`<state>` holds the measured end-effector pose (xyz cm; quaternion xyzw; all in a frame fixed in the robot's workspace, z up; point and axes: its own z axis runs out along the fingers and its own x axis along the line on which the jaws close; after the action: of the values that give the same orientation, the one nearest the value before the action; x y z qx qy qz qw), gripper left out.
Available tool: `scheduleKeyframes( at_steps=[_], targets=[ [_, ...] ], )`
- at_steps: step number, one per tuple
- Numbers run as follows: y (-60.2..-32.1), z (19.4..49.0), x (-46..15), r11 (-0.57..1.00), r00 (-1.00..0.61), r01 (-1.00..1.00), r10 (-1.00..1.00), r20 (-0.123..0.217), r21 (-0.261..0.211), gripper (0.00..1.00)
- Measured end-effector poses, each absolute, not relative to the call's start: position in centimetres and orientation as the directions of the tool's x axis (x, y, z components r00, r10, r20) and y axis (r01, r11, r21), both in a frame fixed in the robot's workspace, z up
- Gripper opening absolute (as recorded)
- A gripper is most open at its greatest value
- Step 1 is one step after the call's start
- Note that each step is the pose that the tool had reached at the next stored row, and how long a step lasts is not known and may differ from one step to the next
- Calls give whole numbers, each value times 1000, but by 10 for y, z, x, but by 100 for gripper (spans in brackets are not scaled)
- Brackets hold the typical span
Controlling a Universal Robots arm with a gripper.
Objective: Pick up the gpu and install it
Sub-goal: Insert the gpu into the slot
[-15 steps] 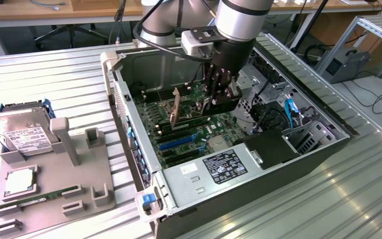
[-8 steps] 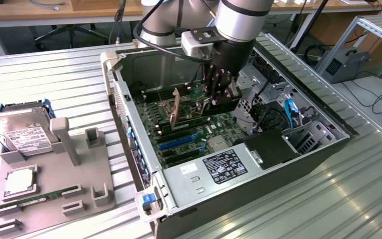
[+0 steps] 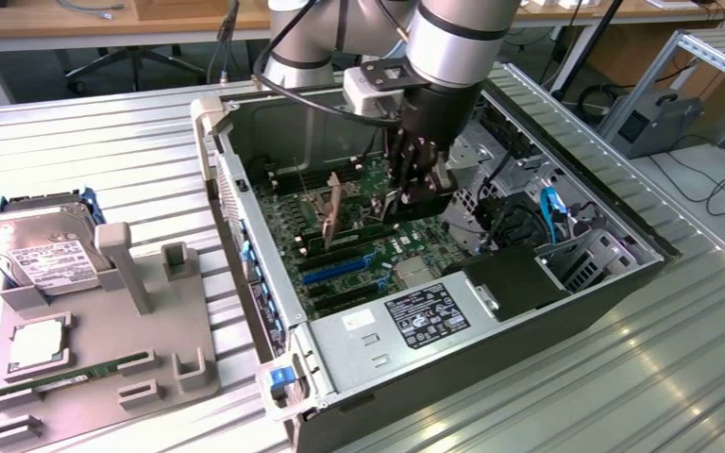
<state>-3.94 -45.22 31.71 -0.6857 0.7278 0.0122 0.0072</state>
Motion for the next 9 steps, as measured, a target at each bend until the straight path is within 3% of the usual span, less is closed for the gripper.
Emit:
scheduleKeyframes(
  at_steps=[9],
  targets=[
    [-454,304,-42,59,-59,-998,-998,-27,8,26]
  ],
)
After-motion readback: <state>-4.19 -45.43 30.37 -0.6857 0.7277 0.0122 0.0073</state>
